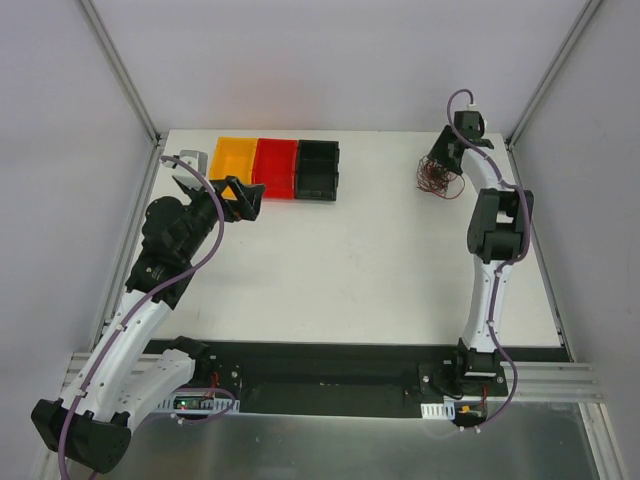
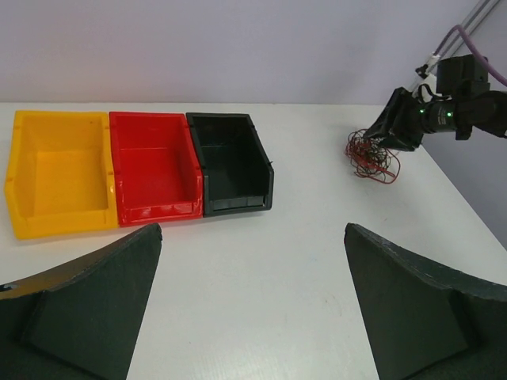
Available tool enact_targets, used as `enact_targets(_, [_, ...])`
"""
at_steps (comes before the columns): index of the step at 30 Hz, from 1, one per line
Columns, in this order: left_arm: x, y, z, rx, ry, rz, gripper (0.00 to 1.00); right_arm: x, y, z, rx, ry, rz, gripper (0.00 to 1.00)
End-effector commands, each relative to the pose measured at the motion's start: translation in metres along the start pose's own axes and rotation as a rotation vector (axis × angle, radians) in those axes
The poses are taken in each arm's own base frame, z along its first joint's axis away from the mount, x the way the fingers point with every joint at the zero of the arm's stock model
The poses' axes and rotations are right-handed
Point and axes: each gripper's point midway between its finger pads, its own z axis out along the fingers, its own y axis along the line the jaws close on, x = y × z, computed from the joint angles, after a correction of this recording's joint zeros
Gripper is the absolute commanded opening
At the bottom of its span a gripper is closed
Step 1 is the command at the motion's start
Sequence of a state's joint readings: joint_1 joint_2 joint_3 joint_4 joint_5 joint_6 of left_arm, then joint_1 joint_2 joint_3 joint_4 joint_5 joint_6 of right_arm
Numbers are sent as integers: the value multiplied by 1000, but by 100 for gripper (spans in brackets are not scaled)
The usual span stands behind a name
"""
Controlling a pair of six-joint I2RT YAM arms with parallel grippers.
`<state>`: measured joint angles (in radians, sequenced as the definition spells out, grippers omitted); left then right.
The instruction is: Untangle the cables
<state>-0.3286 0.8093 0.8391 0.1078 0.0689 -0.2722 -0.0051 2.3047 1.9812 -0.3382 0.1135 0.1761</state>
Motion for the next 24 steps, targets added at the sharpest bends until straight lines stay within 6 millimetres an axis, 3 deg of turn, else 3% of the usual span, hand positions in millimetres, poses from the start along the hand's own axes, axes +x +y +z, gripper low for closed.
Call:
enact_targets(1, [-20, -14, -1, 45, -60, 11, 99, -3, 40, -15, -117, 42, -15, 38])
enact_targets(3, [-17, -14, 0, 50, -50, 7, 99, 15, 51, -34, -183, 108, 22, 12])
enact_targets(4, [-16, -15, 1, 55, -45, 0, 99, 29, 54, -44, -203, 135, 31, 8])
enact_targets(5, [-15, -17, 1, 64, -39, -6, 99, 34, 58, -62, -224, 123, 28, 8])
enact_targets(6, [-13, -19, 3, 75, -31, -12, 99, 67, 53, -73, -213, 167, 12, 8])
enact_targets(8, [-9, -24, 6, 103, -9, -29, 99, 89, 63, -122, -268, 155, -21, 8])
enact_targets(12, [9, -34, 15, 158, 67, -77, 98, 186, 80, -193, -408, 264, -117, 9])
enact_targets(14, [21, -45, 21, 225, 130, -104, 92, 226, 86, -223, -469, 299, -181, 11])
enact_targets(17, [37, -67, 28, 352, 230, -158, 83, 276, 94, -255, -587, 354, -282, 23])
enact_targets(21, [63, -81, 37, 423, 359, -253, 78, 294, 76, -267, -591, 374, -330, 52])
enact_targets(24, [76, -89, 39, 449, 417, -277, 76, 300, 66, -279, -614, 380, -322, 64])
